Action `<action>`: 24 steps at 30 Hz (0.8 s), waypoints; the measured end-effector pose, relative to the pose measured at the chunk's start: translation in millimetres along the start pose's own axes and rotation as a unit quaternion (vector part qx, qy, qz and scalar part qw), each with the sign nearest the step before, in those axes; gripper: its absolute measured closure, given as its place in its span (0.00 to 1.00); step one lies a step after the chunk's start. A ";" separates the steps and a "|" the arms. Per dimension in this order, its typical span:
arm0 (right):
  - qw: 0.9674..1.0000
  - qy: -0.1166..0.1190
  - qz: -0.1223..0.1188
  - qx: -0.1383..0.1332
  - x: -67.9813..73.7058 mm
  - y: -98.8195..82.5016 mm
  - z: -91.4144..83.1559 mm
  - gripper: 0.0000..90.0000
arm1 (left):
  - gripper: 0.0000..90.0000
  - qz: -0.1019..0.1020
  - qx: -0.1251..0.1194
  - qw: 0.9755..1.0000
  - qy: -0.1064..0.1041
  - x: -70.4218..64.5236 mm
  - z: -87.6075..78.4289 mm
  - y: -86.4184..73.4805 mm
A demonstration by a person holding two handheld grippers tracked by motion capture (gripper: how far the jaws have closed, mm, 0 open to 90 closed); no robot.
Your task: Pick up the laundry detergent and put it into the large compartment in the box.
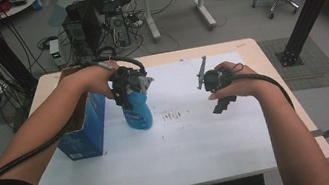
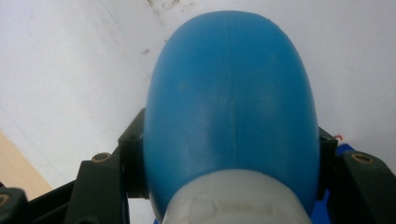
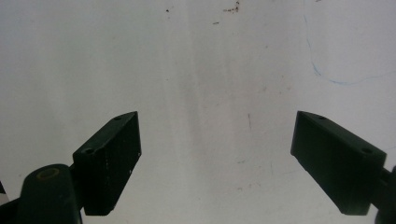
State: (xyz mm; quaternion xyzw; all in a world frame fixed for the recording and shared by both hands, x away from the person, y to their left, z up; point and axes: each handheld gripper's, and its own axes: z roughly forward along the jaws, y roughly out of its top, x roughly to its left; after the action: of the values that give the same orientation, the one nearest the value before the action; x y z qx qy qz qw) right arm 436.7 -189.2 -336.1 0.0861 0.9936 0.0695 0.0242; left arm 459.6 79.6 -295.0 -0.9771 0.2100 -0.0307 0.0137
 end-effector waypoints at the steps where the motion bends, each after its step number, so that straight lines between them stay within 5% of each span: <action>1: 1.000 0.000 -0.001 0.001 -0.1 0.4 0.0 0.18 | 0.42 0.000 -0.001 1.000 0.000 0.0 0.2 0.0; 13: 1.000 0.001 -0.002 -0.001 1.5 1.3 0.8 0.18 | 0.43 -0.003 0.010 1.000 0.006 -7.1 -4.1 2.0; 24: 1.000 -0.002 -0.008 -0.012 2.8 -0.7 -3.7 0.18 | 0.43 -0.063 0.013 0.998 -0.008 -14.3 -28.1 4.2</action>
State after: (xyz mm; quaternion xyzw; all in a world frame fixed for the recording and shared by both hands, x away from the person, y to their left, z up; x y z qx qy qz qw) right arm 433.7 -189.8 -332.7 0.0781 0.9933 0.0807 0.0282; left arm 443.0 81.2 -267.9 -0.9884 0.1475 -0.0264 0.0257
